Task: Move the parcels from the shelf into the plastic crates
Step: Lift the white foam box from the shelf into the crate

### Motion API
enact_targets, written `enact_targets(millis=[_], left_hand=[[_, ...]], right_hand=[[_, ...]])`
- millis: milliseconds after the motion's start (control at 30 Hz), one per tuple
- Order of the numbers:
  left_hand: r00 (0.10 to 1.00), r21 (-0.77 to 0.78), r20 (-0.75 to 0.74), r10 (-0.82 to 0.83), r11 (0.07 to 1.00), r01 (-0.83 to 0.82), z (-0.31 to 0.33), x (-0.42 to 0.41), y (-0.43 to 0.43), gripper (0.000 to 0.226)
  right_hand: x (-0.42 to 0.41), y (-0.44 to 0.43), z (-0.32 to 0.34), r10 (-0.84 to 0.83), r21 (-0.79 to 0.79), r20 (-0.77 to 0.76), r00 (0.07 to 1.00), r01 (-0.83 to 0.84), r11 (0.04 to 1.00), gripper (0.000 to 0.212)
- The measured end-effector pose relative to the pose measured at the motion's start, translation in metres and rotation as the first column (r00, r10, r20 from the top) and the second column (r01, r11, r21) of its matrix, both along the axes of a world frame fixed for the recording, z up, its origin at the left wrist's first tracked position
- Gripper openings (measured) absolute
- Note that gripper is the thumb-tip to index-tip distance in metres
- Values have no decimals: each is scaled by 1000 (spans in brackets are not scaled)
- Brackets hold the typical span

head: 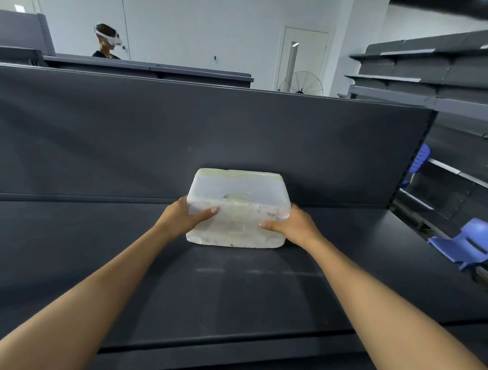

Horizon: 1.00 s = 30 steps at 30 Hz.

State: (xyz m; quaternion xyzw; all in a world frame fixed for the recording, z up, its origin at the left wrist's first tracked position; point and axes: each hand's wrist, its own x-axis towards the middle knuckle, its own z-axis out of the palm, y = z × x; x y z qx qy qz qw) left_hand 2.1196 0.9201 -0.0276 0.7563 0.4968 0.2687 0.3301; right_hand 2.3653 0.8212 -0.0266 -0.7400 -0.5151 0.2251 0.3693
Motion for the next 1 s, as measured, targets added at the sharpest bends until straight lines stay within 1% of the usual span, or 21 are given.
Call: enact_targets(millis=[67, 200, 367, 533, 633, 700, 733, 867, 1000], left_hand=[[999, -16, 47, 27, 1000, -27, -2, 0, -4, 48], [992, -34, 114, 52, 998, -49, -3, -6, -19, 52], [976, 0, 215, 41, 999, -42, -1, -23, -52, 55], [913, -2, 403, 62, 998, -67, 4, -42, -89, 65], [843, -105, 514, 159, 987, -122, 8, -58, -106, 80], [830, -173, 524, 190, 978, -115, 14, -70, -117, 89], [831, -175, 522, 191, 978, -114, 16, -74, -125, 90], [819, -125, 530, 220, 975, -181, 18, -86, -172, 79], [772, -115, 567, 287, 956, -271, 9, -97, -226, 78]], right_hand=[[-2, -3, -1, 0, 33, -29, 1000, 1, 999, 47], [-7, -16, -7, -17, 77, -83, 996, 24, 997, 61], [-21, -48, -14, 8, 165, -59, 998, 2, 986, 77], [-41, -90, -11, -8, 299, 13, 1000, 4, 954, 86], [-54, -118, -6, 16, 388, 43, 999, -32, 921, 90], [-62, -136, -2, 43, 432, 67, 997, -68, 899, 93], [-66, -144, -1, 51, 448, 82, 995, -83, 890, 95], [-79, -177, -1, 68, 458, 131, 989, -122, 881, 103], [-93, -210, -9, 150, 431, 73, 986, -167, 887, 104]])
